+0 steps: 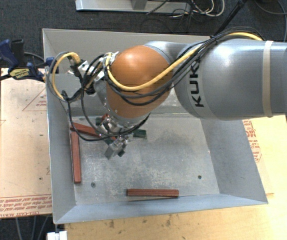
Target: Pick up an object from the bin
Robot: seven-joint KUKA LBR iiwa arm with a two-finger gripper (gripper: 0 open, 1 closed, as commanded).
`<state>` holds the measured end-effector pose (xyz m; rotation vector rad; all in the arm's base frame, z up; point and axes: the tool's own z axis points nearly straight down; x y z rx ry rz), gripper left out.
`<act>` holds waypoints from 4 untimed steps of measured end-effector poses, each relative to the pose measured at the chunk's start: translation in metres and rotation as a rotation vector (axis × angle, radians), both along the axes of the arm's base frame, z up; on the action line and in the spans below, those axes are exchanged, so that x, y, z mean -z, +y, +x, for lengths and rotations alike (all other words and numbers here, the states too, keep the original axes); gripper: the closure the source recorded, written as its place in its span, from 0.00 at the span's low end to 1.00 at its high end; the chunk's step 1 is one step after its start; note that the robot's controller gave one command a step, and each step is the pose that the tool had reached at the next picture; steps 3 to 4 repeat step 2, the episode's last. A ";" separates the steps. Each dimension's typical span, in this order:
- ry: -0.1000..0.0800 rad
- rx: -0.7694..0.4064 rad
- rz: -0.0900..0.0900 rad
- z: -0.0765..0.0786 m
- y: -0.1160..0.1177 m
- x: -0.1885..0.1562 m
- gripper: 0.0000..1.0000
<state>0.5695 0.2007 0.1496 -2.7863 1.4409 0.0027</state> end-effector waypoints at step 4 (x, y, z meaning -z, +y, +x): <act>-0.009 -0.358 0.000 -0.030 0.026 -0.123 1.00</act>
Offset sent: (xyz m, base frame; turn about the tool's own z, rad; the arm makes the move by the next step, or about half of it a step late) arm -0.0495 0.0163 -0.0015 -0.3080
